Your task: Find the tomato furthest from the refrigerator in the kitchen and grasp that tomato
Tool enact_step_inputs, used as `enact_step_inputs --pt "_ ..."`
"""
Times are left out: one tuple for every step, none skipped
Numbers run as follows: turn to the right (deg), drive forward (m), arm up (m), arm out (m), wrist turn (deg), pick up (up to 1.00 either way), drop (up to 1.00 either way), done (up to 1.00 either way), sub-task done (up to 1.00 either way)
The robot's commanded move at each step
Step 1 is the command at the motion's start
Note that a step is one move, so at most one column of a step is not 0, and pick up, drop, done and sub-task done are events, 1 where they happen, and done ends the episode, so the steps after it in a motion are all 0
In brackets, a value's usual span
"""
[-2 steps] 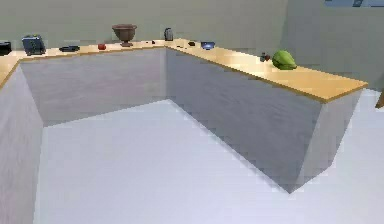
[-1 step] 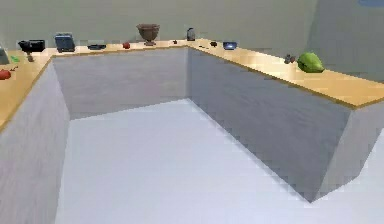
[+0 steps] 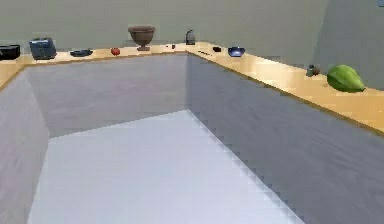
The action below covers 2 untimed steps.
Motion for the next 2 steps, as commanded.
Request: enact_step_inputs --pt "-24.0 0.0 0.0 0.0 0.0 0.0 0.0 0.0 0.0" --pt "0.0 1.0 0.0 0.0 0.0 0.0 0.0 0.0 0.0"
